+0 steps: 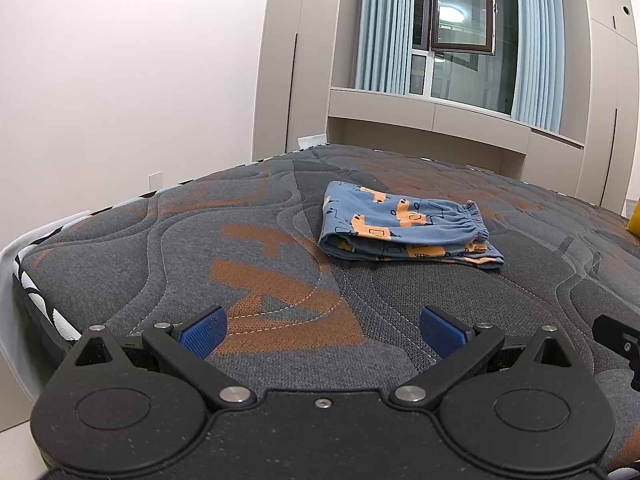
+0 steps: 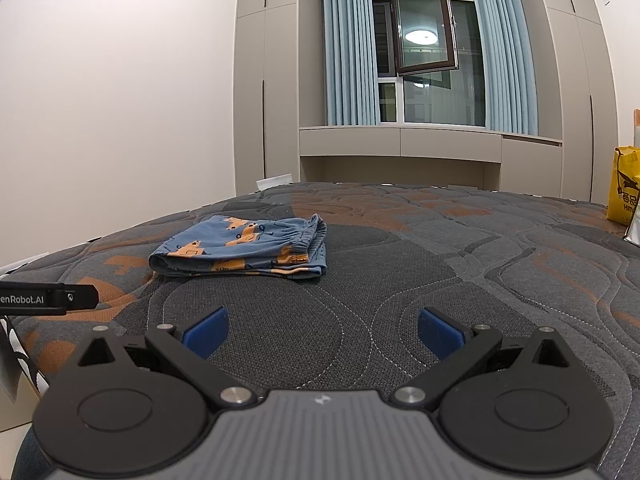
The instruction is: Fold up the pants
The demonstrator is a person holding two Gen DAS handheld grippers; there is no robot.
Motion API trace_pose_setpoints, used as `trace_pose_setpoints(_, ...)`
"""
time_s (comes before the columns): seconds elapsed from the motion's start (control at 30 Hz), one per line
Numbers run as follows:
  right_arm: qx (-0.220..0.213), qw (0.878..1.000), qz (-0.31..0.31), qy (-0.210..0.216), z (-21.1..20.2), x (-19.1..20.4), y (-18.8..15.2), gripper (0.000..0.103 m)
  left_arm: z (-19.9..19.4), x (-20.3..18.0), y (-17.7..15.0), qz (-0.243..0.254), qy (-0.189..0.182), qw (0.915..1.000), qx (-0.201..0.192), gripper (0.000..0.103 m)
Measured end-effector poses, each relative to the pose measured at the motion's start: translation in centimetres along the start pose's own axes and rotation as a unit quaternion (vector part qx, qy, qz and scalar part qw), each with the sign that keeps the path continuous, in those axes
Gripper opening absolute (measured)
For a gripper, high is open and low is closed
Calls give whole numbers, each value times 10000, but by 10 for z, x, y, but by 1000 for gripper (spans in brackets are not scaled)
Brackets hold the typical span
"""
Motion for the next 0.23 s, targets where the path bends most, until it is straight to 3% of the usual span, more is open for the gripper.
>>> trace_pose_setpoints(0.23,2,10000,2,-1,0,0,0,103,0,0,0,-3,-5,10000,5,102)
Point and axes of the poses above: each gripper's, at about its wrist camera, not at the fingertips, and z roughly the way its jaws point, x to its left, y to its top, the point moved 8 cm from there along z, roughly the way its jaws point, and after that the axes turned 10 degrees about x, right-handed, at the moved point
